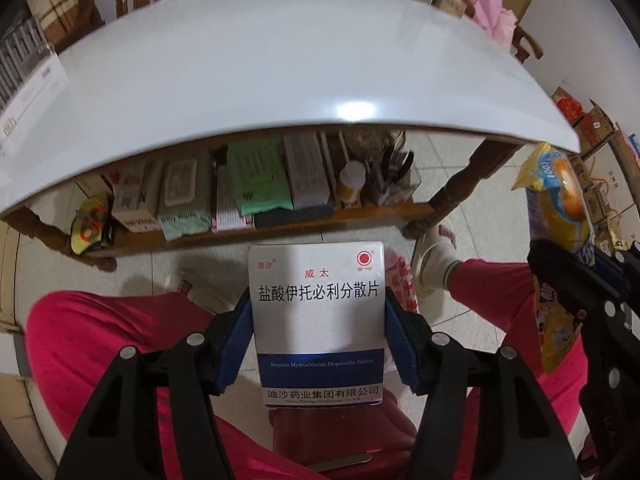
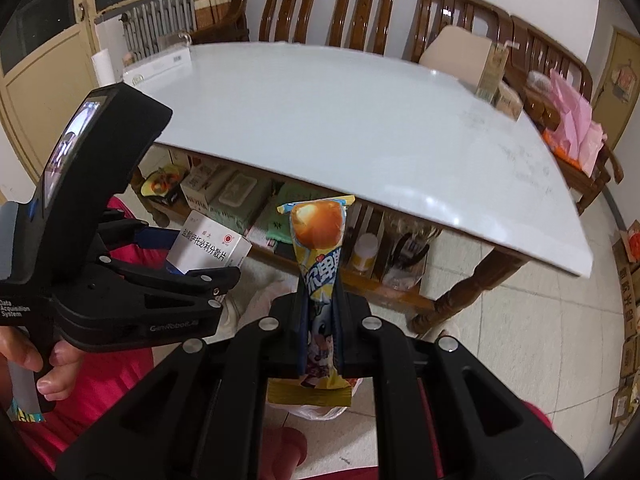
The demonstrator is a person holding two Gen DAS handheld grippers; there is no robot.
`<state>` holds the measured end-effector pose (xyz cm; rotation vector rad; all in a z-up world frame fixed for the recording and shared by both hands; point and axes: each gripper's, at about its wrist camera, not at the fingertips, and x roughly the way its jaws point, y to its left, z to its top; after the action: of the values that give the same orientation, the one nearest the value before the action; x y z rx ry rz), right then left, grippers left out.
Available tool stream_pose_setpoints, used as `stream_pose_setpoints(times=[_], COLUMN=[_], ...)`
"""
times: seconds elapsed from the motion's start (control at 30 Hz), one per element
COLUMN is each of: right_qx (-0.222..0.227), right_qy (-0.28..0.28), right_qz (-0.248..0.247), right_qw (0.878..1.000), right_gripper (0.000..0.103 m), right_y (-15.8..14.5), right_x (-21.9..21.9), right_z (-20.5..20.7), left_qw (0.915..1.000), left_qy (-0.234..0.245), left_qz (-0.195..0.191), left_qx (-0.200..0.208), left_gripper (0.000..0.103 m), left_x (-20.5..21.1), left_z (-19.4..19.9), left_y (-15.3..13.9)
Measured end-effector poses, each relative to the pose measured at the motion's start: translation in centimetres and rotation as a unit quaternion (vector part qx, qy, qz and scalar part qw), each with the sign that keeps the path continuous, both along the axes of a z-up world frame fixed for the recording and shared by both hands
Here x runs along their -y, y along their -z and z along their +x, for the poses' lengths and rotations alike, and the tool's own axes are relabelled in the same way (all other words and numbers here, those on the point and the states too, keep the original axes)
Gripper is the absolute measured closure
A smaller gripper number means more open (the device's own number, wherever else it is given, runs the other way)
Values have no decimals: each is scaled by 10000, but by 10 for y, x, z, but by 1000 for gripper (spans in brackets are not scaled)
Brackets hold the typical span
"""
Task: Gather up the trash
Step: 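Carry the medicine box and snack wrapper down toward the plastic bag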
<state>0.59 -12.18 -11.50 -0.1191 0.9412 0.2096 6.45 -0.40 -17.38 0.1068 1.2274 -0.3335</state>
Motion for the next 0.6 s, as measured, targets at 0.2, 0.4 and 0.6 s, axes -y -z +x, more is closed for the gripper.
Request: stream_pose_setpoints(times=[0.2, 0.4, 0.6], right_qx=[-413, -907, -1451], right_qy=[75, 189, 293], right_qz=[69, 179, 306], right_qw=[9991, 9955, 9885], right_gripper=[93, 93, 93], right_y=[35, 76, 121], right_x=[5, 11, 18], right_z=[9, 18, 26], left_qw=[9991, 9971, 9918], left_qy=[22, -25, -131], left_qz=[85, 151, 176], left_qx=[-406, -749, -1256], left_gripper=[43, 43, 43], left_x=[7, 10, 14], left_z=[5, 16, 24], left_y=[35, 67, 109])
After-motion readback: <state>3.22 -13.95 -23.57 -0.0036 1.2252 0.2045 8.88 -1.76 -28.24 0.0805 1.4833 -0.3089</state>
